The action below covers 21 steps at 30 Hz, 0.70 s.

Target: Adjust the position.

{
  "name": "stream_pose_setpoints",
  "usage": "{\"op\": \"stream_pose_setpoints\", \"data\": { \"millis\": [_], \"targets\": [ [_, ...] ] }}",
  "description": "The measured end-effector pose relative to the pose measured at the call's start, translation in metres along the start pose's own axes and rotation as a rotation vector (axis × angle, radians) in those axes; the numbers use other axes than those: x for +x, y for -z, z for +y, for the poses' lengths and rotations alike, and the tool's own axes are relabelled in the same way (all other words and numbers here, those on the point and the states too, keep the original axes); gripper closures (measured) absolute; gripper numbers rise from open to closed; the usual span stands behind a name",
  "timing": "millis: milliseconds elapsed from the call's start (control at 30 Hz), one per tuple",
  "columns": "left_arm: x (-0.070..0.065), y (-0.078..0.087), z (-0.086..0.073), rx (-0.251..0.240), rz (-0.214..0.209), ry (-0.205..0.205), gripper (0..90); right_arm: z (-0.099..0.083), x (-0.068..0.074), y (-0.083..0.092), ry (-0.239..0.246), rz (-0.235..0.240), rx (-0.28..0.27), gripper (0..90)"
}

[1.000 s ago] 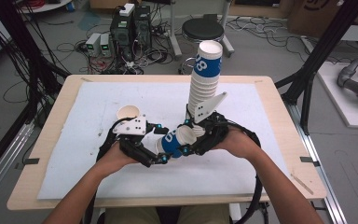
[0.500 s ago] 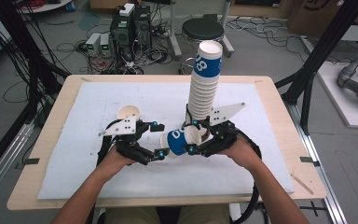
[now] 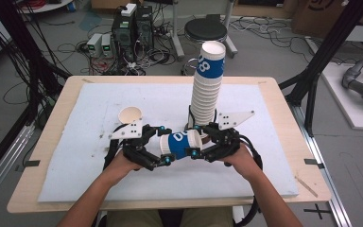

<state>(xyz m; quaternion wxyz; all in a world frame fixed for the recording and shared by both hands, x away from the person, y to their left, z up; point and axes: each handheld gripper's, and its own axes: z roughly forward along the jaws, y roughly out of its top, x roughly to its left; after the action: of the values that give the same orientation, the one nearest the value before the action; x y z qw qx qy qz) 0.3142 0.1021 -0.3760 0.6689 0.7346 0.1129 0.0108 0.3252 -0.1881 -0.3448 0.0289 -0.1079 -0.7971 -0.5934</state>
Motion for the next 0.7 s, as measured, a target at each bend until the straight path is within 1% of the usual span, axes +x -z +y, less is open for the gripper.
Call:
{"op": "stream_pose_setpoints", "data": {
  "millis": [67,100,133,300,400,467,533,700],
  "targets": [
    [0.0000,-0.0021,-0.0009,0.015,0.007,0.020,12.3,0.0002,-0.0001,-0.0012,-0.010,0.009,-0.015,28.5],
    [0.0004,-0.0025,-0.0014,0.024,0.004,0.025,12.3,0.0004,0.0000,-0.0015,-0.009,0.015,-0.017,28.4],
    [0.0002,-0.0032,-0.0018,0.023,0.005,0.030,12.3,0.0004,0.0001,-0.0021,-0.007,0.012,-0.019,28.4],
    [0.0002,-0.0033,-0.0017,0.028,-0.003,0.019,14.4,0.0003,-0.0003,-0.0015,-0.013,0.014,-0.009,28.5],
    [0.0009,-0.0029,-0.0011,0.047,-0.008,0.020,16.0,0.0002,-0.0007,-0.0018,-0.007,0.015,-0.003,28.7],
    [0.0010,-0.0033,-0.0005,0.067,-0.013,0.033,17.4,0.0001,-0.0008,-0.0017,-0.014,0.017,0.006,28.9],
    [0.0010,-0.0027,0.0002,0.078,-0.018,0.030,18.4,-0.0001,-0.0014,-0.0022,-0.011,0.018,0.010,29.0],
    [0.0001,0.0007,0.0037,0.082,-0.040,0.020,21.1,0.0007,-0.0010,-0.0008,-0.031,0.032,0.003,28.7]
  ]
}}
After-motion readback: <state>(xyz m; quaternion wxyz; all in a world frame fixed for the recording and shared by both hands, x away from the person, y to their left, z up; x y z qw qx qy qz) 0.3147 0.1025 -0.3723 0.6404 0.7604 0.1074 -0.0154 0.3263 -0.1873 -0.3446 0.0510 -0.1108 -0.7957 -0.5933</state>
